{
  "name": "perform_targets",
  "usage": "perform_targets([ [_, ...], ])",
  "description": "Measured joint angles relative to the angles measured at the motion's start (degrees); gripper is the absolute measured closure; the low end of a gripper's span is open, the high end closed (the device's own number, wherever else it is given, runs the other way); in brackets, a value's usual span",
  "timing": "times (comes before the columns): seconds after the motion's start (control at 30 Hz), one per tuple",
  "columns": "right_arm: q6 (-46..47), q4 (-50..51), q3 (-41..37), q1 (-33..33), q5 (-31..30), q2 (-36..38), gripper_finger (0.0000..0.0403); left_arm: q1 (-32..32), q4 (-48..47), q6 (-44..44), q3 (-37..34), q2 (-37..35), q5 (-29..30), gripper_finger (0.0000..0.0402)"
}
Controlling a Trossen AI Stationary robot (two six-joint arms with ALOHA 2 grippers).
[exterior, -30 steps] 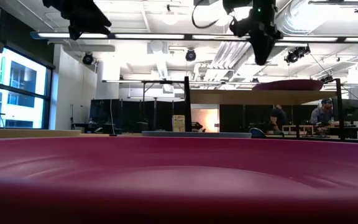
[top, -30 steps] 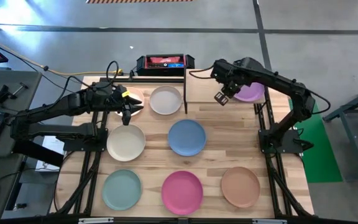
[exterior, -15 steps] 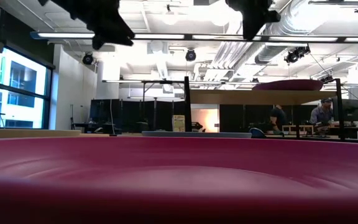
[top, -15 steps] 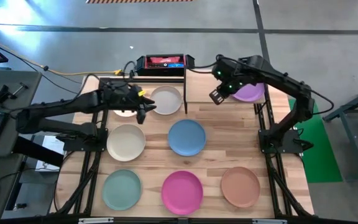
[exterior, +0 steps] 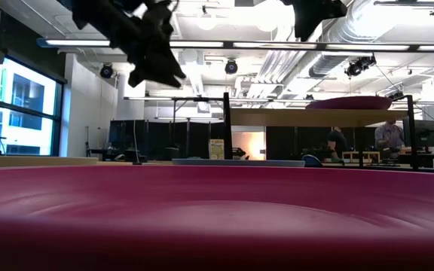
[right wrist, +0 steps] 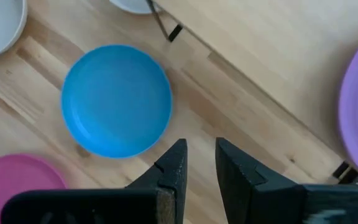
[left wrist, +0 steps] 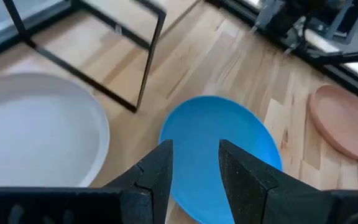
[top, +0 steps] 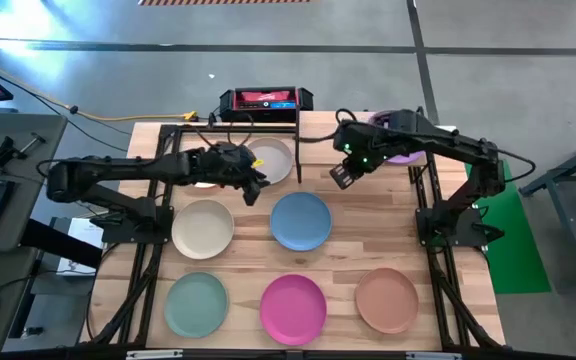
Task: Place and stack plates onto a shelf
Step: Stack the blue plate on top of the purple plate on the shelf
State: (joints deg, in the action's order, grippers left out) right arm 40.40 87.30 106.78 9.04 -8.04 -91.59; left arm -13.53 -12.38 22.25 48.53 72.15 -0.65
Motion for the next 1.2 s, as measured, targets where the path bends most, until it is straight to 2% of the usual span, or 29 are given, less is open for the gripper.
perform_targets([
  [0.6,10.7,-1.4,0.0,-6.8,-3.5,0.0,0.0341,1.0,-0.2,7.1,0.0,12.8,-0.4,0.0284],
  [1.2,12.7,-1.6,0.0,-7.3,-4.8,0.0,0.0341,4.2,1.8,8.9,0.0,22.1,-0.8,0.0284],
])
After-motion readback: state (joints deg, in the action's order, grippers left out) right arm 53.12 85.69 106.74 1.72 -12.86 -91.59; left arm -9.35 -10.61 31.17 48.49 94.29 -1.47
